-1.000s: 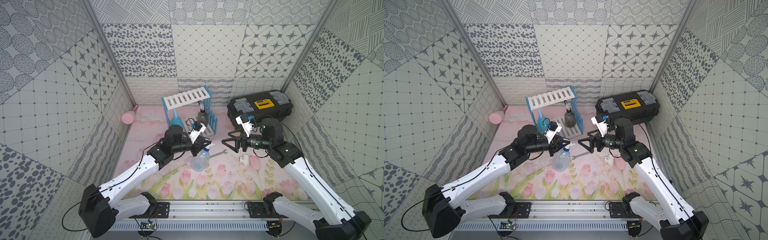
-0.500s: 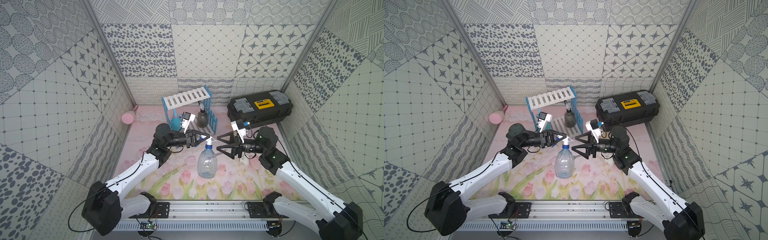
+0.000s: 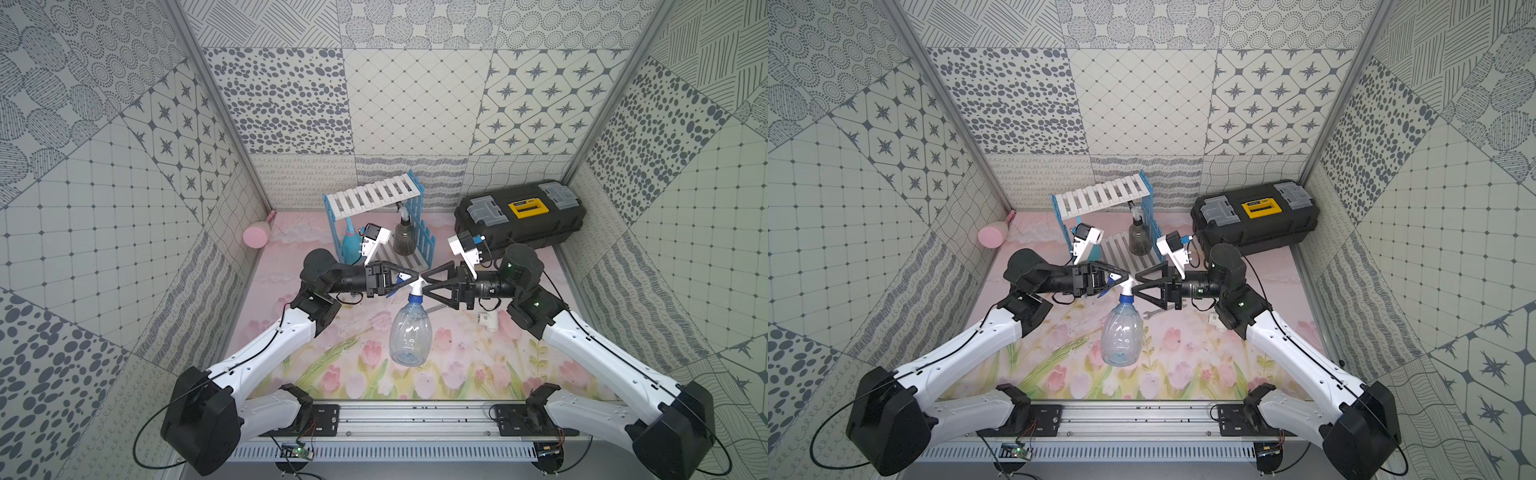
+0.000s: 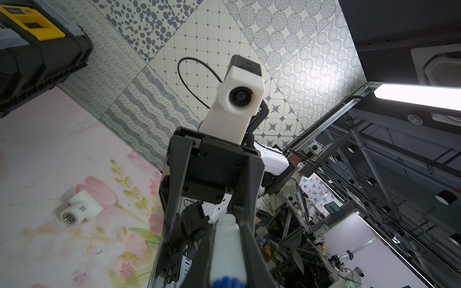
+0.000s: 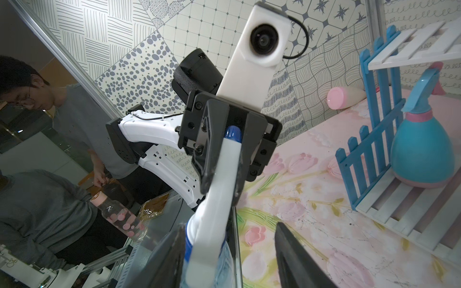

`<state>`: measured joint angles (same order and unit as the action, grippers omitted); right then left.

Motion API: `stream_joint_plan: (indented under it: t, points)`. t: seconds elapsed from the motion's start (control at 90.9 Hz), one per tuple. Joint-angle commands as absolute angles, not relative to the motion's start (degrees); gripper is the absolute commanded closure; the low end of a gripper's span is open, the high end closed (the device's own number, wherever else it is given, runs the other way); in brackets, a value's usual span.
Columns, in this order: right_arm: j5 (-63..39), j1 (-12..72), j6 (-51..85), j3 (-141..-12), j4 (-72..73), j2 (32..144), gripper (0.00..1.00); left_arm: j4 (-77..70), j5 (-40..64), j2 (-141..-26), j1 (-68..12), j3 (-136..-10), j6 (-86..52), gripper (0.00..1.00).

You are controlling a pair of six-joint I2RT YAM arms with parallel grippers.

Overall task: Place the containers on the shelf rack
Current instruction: 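Pick up a container from the center of the board.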

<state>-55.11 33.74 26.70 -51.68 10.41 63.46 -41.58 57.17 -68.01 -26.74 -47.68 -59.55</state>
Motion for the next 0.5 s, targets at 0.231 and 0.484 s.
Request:
stream_joint_plan:
  t: [0.231, 0.484]
  points:
    - [-56.8, 34.7, 30.5, -54.3, 13.3, 64.7, 0.59, -34.1, 56.3, -65.4, -26.5, -47.8, -50.9, 1.00]
    - [-57.0, 35.8, 30.6, -55.1, 12.0, 66.2, 0.78, -33.0, 55.0, -65.4, -26.4, -47.6, -49.1, 1.00]
